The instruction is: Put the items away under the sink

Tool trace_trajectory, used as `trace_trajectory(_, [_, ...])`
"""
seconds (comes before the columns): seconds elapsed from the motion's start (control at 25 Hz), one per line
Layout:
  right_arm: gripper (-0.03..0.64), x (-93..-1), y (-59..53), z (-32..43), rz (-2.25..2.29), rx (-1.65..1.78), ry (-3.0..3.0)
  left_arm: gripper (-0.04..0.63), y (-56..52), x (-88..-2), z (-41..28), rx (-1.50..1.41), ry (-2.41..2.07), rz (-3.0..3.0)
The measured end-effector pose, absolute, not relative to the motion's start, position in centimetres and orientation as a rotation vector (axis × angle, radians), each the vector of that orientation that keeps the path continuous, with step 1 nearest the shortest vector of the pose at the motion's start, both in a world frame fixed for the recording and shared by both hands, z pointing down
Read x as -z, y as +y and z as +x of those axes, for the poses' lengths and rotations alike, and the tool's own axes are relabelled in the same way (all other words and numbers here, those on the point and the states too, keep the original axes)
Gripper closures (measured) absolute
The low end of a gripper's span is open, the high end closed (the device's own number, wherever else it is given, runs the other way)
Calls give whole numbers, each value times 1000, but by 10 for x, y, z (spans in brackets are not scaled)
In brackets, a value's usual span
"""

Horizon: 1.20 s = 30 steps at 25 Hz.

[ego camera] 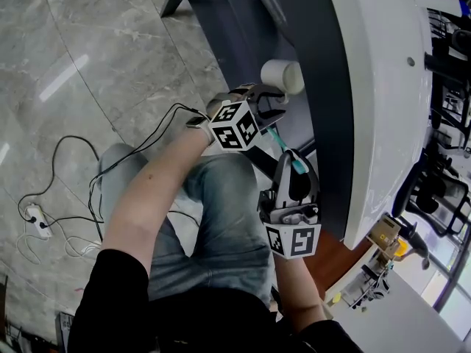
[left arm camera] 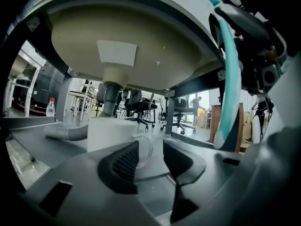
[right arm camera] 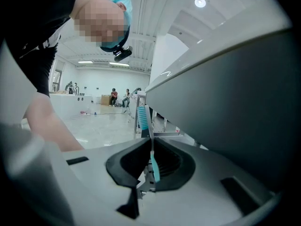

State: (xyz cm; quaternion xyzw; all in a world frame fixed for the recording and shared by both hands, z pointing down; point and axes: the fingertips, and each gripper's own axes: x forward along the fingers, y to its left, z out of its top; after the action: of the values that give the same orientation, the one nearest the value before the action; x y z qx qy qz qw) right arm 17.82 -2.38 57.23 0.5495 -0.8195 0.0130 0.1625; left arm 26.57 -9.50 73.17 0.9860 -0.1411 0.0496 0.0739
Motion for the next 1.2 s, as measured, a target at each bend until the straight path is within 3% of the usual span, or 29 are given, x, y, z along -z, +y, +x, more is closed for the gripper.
trace_trajectory(0.2, [572,-569,-25,177,1556,17,-2289,407,-84,-740,235,-236,-515,2877])
trace_trajectory(0.48, [572,-574,-41,153,1449,266,-2210,408,-55,-746,122,-374,-688,2715])
trace_trajectory(0.8, [572,-581,-63,141,1463,419,-2120,418,-22,-686,11,-250,-906,2571])
trace_trajectory(1.2, [572,-602,-106,145,1476,553,-2042,430,13,-674,-21,-259,-934,2567])
